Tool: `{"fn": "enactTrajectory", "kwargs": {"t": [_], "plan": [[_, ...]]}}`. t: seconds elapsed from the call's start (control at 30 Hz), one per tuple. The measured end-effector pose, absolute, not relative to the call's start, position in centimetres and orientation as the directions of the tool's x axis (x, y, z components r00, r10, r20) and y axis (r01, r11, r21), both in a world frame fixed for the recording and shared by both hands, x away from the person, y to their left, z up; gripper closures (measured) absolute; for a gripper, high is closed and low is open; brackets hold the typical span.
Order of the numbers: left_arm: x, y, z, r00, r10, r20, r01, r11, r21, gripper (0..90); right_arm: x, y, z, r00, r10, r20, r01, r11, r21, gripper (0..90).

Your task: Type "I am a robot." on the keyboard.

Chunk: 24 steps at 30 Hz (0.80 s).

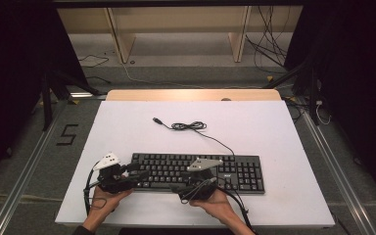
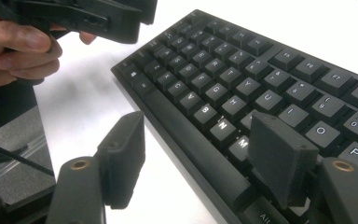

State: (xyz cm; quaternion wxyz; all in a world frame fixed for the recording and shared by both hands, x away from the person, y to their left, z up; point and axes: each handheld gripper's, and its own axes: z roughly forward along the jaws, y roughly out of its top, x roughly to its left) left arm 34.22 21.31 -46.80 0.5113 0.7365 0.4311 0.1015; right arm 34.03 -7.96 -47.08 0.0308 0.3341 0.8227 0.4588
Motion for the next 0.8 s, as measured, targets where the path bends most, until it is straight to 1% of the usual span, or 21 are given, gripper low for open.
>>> {"fn": "enactTrajectory", "kwargs": {"t": [0.3,0.43,0.57,0.8], "plan": [[33.87,21.16,-46.58,0.621,0.730,-0.286,0.512,-0.101,0.853,33.6,34.14,-7.81,-47.33,-0.766,0.589,0.258,0.536,0.363,0.762,40.6],[33.73,21.02,-46.53,0.623,0.728,-0.286,0.509,-0.100,0.855,31.3,34.25,-7.80,-47.44,-0.764,0.591,0.259,0.540,0.366,0.758,44.6],[33.62,20.93,-46.45,0.627,0.726,-0.282,0.508,-0.106,0.855,29.8,34.32,-7.71,-47.57,-0.765,0.589,0.259,0.542,0.372,0.754,49.3],[33.48,20.86,-46.37,0.627,0.724,-0.288,0.508,-0.100,0.856,28.4,34.34,-7.61,-47.69,-0.769,0.588,0.251,0.536,0.377,0.755,64.0]]}}
